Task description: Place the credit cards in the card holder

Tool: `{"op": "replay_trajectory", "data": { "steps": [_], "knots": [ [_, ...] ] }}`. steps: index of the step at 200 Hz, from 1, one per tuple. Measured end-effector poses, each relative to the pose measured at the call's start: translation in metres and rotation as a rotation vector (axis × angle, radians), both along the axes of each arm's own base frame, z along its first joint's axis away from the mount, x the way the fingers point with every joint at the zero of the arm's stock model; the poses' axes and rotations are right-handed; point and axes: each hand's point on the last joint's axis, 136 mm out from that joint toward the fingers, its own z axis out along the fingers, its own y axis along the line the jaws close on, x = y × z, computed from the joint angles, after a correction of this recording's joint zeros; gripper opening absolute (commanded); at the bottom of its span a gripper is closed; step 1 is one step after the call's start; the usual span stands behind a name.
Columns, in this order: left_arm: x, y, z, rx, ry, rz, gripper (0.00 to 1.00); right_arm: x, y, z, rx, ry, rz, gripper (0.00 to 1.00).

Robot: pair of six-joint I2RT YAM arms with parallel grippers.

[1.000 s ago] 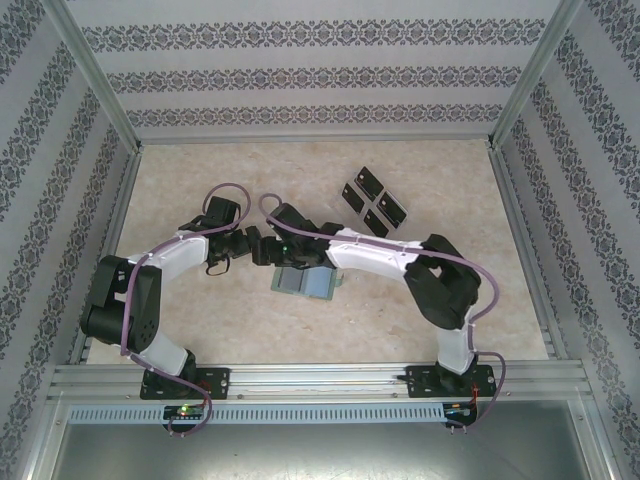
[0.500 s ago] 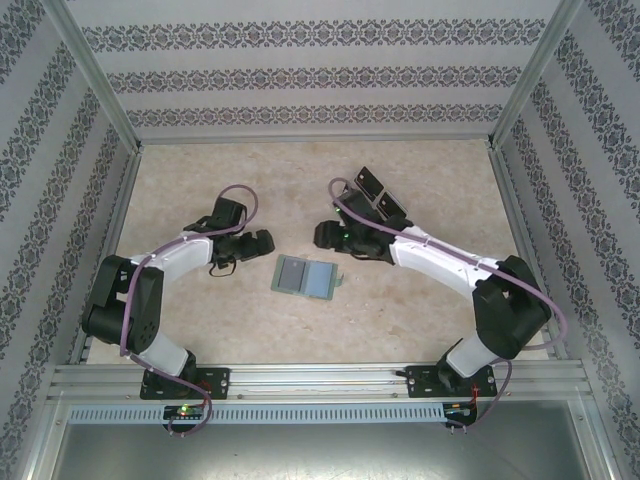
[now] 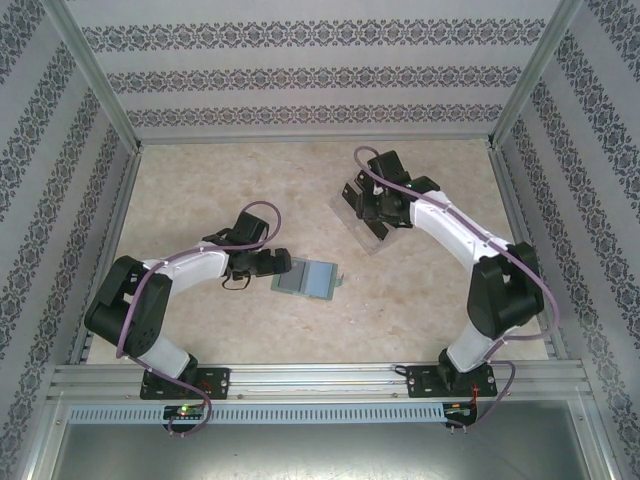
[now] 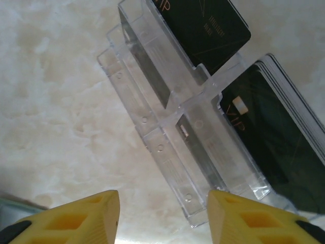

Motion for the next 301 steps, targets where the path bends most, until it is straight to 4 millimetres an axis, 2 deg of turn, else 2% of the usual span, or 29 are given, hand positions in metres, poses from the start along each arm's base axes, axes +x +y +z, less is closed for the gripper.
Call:
{"op": "replay_trajectory", "data": {
  "steps": [11,60,108,149,194,271,301],
  "knots": [
    [0.000,0.000,-0.001,0.004,-0.001,0.006,1.00,0.004,-0.003,-0.007,-0.049,0.018,0.022,0.40],
    [0.000,0.000,-0.001,0.013,-0.018,0.021,1.00,0.007,-0.016,-0.032,-0.201,0.093,0.075,0.37],
    [0.000,-0.001,-0.001,0.014,-0.021,0.029,1.00,0.013,-0.015,-0.046,-0.246,0.128,0.113,0.32],
    [0.000,-0.001,-0.001,0.016,-0.023,0.030,1.00,0.011,-0.017,-0.057,-0.265,0.159,0.125,0.29],
    [0.000,-0.001,-0.002,0.018,-0.024,0.031,1.00,0.010,-0.017,-0.060,-0.276,0.169,0.141,0.23],
    [0.000,-0.001,-0.002,0.018,-0.024,0.031,1.00,0.013,-0.015,-0.054,-0.280,0.163,0.168,0.00],
    [0.000,-0.001,-0.002,0.023,-0.027,0.028,1.00,0.016,-0.014,-0.049,-0.261,0.157,0.168,0.00]
  ]
}}
